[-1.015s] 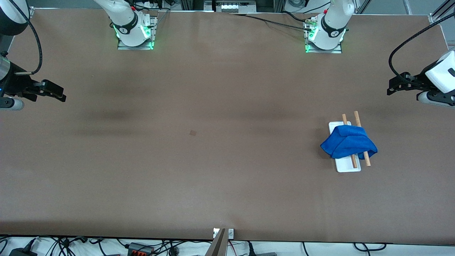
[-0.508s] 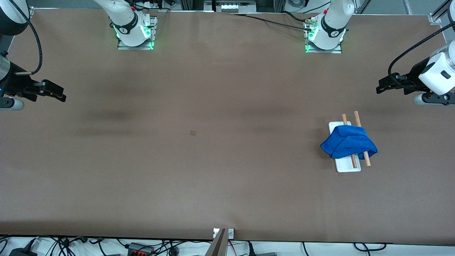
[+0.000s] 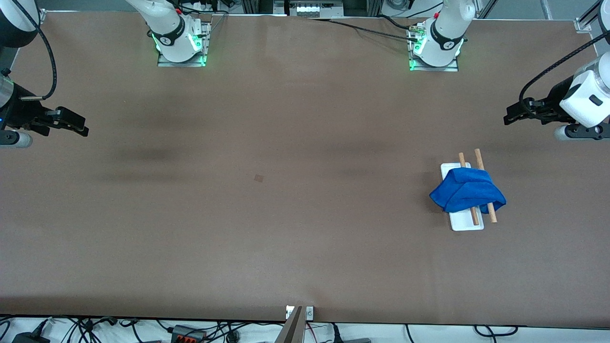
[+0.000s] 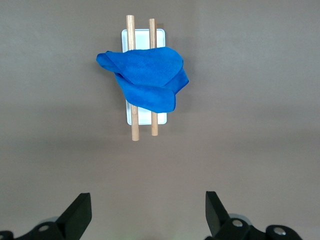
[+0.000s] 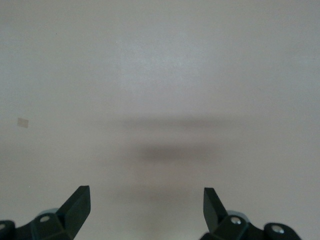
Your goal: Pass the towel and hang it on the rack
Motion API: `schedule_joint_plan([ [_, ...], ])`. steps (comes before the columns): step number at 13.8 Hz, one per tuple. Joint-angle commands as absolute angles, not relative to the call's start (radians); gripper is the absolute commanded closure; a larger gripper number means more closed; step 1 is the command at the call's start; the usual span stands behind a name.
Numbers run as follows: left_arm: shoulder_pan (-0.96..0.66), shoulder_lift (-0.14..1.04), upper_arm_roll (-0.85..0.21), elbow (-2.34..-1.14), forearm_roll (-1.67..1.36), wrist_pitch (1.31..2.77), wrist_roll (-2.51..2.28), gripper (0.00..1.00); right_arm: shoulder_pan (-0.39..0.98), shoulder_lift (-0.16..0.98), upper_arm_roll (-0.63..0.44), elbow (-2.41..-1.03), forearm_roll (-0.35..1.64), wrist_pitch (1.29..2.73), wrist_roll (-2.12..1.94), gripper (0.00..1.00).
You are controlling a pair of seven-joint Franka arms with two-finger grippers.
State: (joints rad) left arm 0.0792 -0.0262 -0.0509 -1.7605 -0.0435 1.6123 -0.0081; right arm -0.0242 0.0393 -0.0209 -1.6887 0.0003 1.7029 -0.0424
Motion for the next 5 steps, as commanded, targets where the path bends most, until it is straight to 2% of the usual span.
schedule_joint_plan([
  [1,0.094,-0.052,-0.075,-1.782,-0.015,1.631,-0.014,0.0,-0.031,0.028,-0.012,-1.689,-0.009,1.694,-0.052,0.0],
  [5,0.094,-0.051,-0.075,-1.781,-0.015,1.631,-0.012,0.0,-0.031,0.028,-0.012,-1.689,-0.009,1.694,-0.051,0.0],
])
